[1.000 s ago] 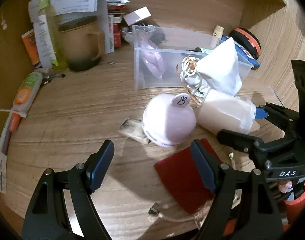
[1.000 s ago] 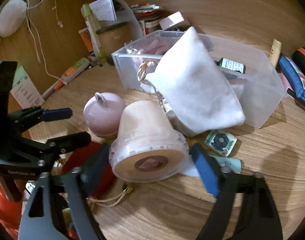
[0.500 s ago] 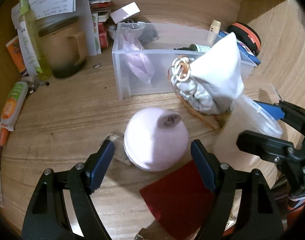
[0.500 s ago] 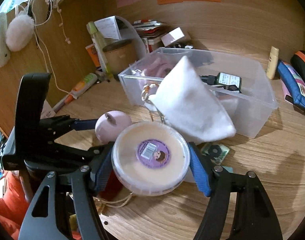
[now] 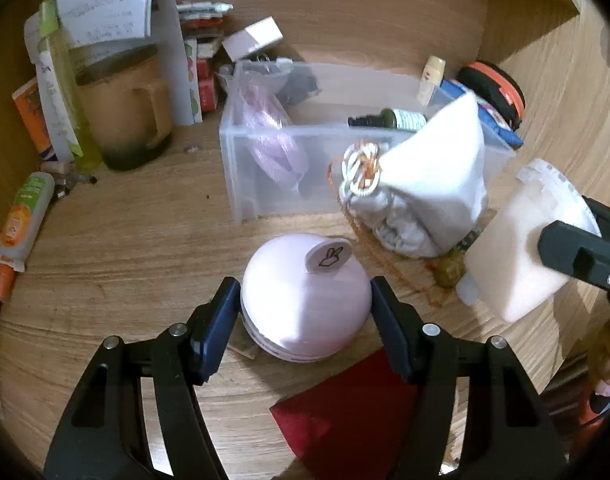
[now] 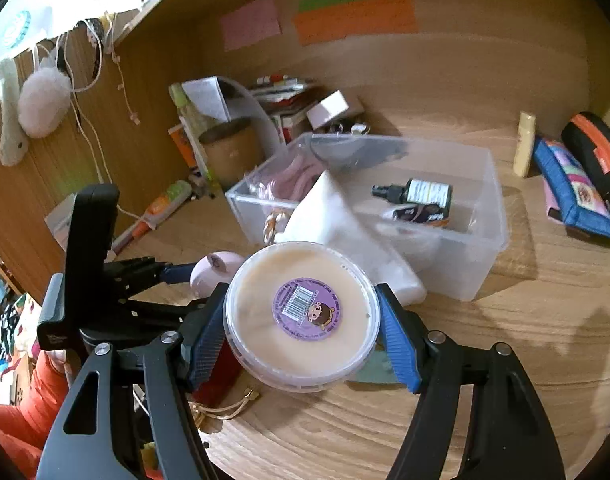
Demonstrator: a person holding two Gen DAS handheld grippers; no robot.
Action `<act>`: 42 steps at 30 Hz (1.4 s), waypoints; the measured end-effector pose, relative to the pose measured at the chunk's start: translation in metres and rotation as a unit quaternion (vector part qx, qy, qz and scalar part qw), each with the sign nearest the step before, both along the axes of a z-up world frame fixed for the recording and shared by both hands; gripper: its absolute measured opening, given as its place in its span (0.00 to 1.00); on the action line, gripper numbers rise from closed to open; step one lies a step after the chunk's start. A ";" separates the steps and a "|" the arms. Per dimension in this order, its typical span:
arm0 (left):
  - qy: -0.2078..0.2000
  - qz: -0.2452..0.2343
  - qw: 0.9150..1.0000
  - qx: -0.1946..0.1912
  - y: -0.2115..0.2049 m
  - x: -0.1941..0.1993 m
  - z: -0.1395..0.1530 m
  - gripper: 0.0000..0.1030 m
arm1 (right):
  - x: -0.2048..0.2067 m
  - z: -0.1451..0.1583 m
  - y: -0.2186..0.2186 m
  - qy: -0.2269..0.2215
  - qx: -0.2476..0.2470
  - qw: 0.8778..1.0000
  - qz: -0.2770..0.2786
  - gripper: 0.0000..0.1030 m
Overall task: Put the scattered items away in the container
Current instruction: 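Carry the pink container and tub into the clear box and open both grippers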
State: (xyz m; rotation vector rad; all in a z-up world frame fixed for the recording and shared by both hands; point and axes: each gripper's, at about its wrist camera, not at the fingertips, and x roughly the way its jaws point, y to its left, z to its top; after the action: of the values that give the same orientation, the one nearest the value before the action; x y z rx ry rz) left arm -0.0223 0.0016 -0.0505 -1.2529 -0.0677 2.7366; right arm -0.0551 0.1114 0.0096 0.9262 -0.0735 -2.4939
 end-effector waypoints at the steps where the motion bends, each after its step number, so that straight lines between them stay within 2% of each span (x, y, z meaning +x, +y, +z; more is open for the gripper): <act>1: 0.005 0.002 1.000 0.001 0.000 0.000 0.003 0.63 | 0.001 0.002 0.003 0.003 -0.001 1.000 -0.001 0.65; 11: 0.083 0.000 0.996 0.009 0.006 0.011 0.058 0.63 | 0.003 0.042 0.022 0.053 -0.020 0.998 -0.026 0.65; 16: 0.110 -0.010 0.993 0.037 0.009 0.010 0.083 0.63 | -0.002 0.055 0.034 0.071 -0.030 0.996 -0.043 0.65; 20: 0.122 -0.036 0.989 0.078 0.010 0.004 0.100 0.63 | -0.012 0.063 0.043 0.081 -0.031 0.994 -0.065 0.65; 24: 0.136 -0.034 0.987 0.083 0.011 -0.002 0.112 0.63 | -0.021 0.070 0.050 0.090 -0.025 0.992 -0.083 0.65; 32: 0.136 -0.023 0.987 0.085 0.015 -0.037 0.129 0.63 | -0.051 0.073 0.057 0.090 -0.022 0.991 -0.101 0.65; 36: 0.113 -0.024 0.988 0.098 0.015 -0.057 0.122 0.63 | -0.068 0.064 0.055 0.085 -0.004 0.991 -0.102 0.65; 42: 0.074 -0.021 0.993 0.084 0.019 -0.086 0.095 0.63 | -0.092 0.035 0.060 0.056 0.027 0.990 -0.126 0.65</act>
State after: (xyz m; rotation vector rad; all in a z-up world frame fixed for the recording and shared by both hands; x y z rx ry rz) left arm -0.1084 0.0208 0.0448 -0.9932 -0.2474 2.7125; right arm -0.1474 0.1709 0.0448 0.8415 -0.0932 -2.7895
